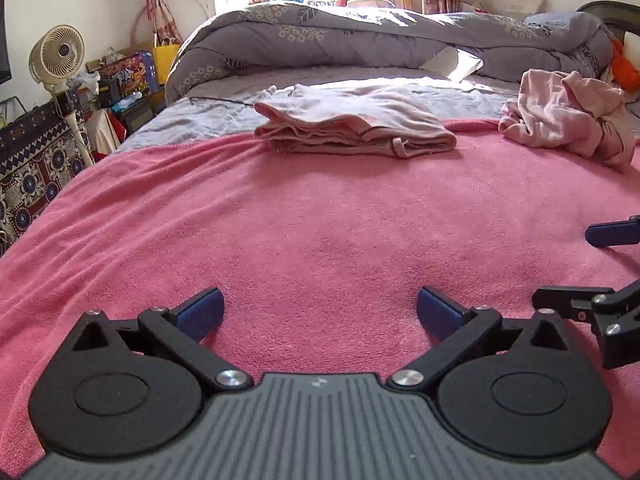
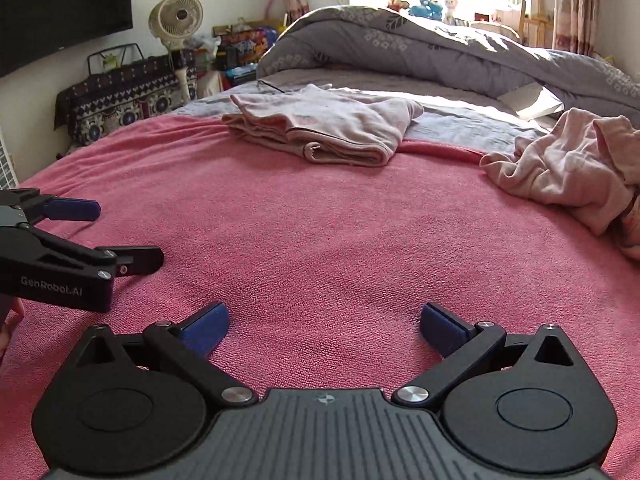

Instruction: Fold clothes

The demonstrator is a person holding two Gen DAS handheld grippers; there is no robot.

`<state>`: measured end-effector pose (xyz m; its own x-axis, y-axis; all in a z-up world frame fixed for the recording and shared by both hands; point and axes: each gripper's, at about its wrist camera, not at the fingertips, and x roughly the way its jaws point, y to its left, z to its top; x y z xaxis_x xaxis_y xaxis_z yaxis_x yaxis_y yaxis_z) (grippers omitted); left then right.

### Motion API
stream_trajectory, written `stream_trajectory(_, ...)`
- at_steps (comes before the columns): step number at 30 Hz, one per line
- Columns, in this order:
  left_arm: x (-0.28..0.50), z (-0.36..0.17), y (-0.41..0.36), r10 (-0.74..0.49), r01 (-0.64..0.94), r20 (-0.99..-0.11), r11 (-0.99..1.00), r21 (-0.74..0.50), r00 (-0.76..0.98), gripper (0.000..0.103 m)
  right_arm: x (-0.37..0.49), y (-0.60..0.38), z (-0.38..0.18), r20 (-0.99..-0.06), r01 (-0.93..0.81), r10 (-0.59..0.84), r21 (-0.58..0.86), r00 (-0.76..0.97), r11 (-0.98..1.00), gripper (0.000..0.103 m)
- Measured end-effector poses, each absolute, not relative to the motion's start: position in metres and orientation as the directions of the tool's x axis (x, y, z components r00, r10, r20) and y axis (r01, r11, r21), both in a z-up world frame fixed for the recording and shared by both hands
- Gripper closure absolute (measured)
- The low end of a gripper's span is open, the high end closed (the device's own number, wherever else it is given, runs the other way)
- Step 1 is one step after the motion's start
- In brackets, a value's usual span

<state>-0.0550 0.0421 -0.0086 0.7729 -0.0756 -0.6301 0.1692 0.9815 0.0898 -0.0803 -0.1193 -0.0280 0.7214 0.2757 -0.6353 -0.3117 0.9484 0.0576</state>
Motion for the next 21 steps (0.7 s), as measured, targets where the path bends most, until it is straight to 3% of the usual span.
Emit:
stream_trajectory(7,-0.057,-0.01,0.032,-0.031,0.171,-0.625,0.971,0.165,0.78,0.0,-0.079,-0.125,-0.027,-0.638,-0.312,0.279,0.063,0.718,0.948,0.0)
stream_trajectory(14,-0.046,-0.012,0.054,-0.132,0.177,-0.657,0.984,0.003,0.742,0.0,-0.077,-0.125,-0.026,-0.64,-0.31,0.278,0.066,0.716,0.949,0.0)
stream_trajectory(21,-0.049,-0.012,0.037,-0.156,0.254,-0.653,0.966,0.056,0.741,0.0,-0.078,-0.124,-0.025,-0.642,-0.306,0.271,0.059,0.717,0.95,0.0)
